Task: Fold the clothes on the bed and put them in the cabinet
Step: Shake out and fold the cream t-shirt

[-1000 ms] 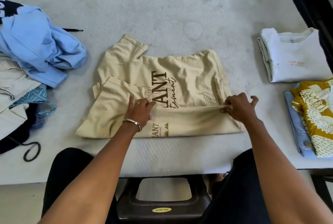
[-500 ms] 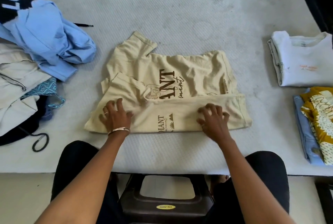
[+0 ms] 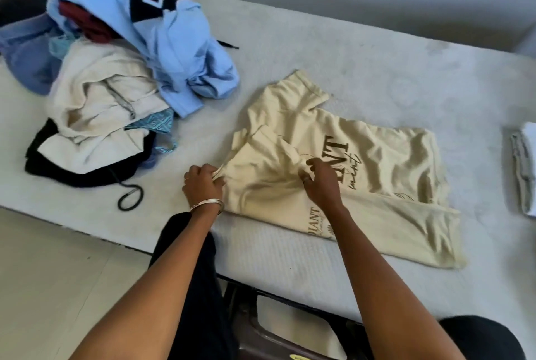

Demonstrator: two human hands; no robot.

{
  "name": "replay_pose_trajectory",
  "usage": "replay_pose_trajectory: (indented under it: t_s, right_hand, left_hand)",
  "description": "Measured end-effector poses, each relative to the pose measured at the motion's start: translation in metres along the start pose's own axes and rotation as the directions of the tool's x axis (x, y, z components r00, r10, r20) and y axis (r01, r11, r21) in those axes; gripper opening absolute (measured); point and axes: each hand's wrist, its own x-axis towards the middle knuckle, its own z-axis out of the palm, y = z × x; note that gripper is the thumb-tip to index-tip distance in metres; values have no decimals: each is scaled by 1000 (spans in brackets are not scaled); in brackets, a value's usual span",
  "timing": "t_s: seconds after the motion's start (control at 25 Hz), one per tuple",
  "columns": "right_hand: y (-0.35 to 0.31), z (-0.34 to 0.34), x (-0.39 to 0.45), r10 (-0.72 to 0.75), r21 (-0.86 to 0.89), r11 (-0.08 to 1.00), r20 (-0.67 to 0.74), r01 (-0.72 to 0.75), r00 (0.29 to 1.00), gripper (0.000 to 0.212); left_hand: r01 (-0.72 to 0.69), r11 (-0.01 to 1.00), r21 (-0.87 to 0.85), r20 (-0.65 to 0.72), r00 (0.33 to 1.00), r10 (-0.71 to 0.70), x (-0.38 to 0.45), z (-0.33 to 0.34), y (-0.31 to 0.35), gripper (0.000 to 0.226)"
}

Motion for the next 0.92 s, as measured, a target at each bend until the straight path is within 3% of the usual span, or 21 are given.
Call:
replay_pose_trajectory:
  t_s: [0.08, 0.2, 0.28, 0.36, 0.44, 0.48, 0.56, 0.64, 0.68, 0.76, 0.84, 0.92]
  right_hand:
    - [-24, 10, 32, 40, 10, 999, 44, -40, 998, 50]
    - [-34, 24, 73, 183, -120, 979, 172, -164, 968, 76]
    - [-33, 32, 88, 210, -248, 958, 261, -145, 942, 76]
    - [-31, 35, 93, 199, -154, 975, 269, -162, 942, 51]
    - [-29, 33, 93, 184, -29, 983, 190, -182, 964, 26]
    - [-27, 32, 91, 179, -2, 984, 158, -181, 971, 24]
    - [-25, 32, 89, 136, -17, 991, 146, -135, 980, 27]
    - [-30, 32, 91, 107, -10, 994, 165, -107, 980, 44]
    - [-36, 31, 92, 127, 3, 992, 177, -130, 976, 54]
    - [-49, 31, 96, 176, -33, 984, 193, -173, 965, 61]
    - [-60, 31, 103, 188, -41, 982, 248, -184, 950, 53]
    - [-69, 27, 107, 134, 42, 987, 339, -157, 931, 41]
  left_hand:
    - [-131, 959, -252, -73, 991, 116, 8, -10, -4, 27]
    - [-168, 862, -478, -19, 983, 181, 14, -28, 0, 29]
    - [-215, 894, -394, 76, 961, 264, 29, -36, -6, 25]
    - [-310, 943, -121, 271, 903, 332, 48, -41, -22, 26]
    - [-291, 947, 139, 400, 891, 215, 65, -43, -39, 38]
    - [-281, 935, 217, 366, 911, 189, 67, -40, -45, 45]
    - [-309, 933, 185, 188, 943, 275, 60, -28, -51, 50]
    - [-335, 937, 97, 23, 942, 334, 51, -17, -53, 50]
    - [-316, 943, 103, 26, 949, 315, 46, -14, -52, 50]
    - [-243, 948, 204, 176, 962, 208, 41, -13, -46, 53]
    - [-204, 928, 311, 295, 949, 110, 44, -15, -42, 47]
    - [-212, 954, 213, 226, 960, 163, 50, -19, -34, 29]
